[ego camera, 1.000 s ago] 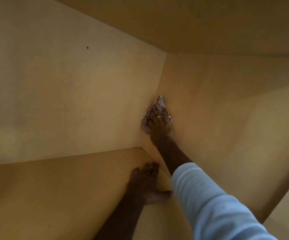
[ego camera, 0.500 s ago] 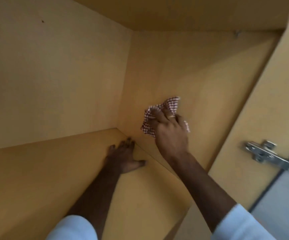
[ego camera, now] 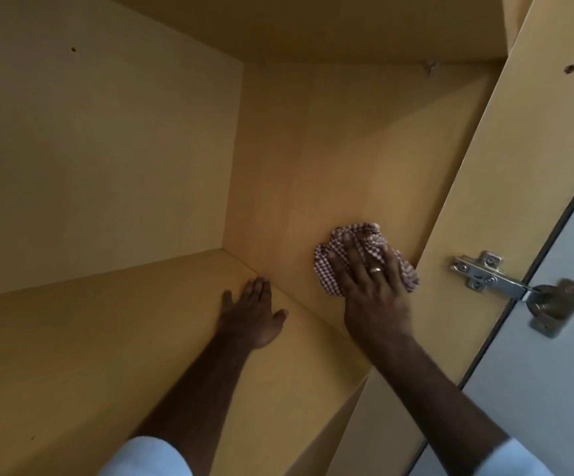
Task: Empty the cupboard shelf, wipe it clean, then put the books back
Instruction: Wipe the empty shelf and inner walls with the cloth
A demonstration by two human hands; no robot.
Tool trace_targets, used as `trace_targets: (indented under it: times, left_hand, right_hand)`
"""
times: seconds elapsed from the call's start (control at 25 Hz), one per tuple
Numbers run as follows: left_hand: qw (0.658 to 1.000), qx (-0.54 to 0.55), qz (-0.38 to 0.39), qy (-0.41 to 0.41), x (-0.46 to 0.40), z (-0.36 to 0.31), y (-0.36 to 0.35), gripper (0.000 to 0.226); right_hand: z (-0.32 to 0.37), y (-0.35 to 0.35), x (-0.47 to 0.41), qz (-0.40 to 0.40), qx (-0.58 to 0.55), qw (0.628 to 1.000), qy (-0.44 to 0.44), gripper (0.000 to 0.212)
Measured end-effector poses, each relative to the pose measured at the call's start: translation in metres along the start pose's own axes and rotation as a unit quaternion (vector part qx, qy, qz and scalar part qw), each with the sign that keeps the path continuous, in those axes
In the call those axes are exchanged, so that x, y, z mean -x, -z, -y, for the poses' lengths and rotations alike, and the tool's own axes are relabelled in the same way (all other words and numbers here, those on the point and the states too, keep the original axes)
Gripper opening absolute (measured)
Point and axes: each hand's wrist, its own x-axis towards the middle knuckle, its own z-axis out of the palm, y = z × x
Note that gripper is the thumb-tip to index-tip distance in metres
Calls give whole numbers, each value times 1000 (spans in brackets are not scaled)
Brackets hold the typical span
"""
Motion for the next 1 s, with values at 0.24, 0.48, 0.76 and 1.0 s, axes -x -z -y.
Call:
trace_targets:
  times: [0.24,0.48,0.76,1.0]
  left_hand:
    - [999,17,1,28,8,59,23,107]
    - [999,2,-26,44,7,72,18,108]
    - [999,1,-27,47,4,75,16,108]
    - [998,19,-50,39,13,73,24,81]
  right_hand:
    - [57,-45,-100,-21,-20,995,94,63]
    - [133,-76,-213,82,50,971,221,66]
    - [179,-116,-195,147,38,952,266,76]
    - [166,-86,-174,231,-147,929,247,47]
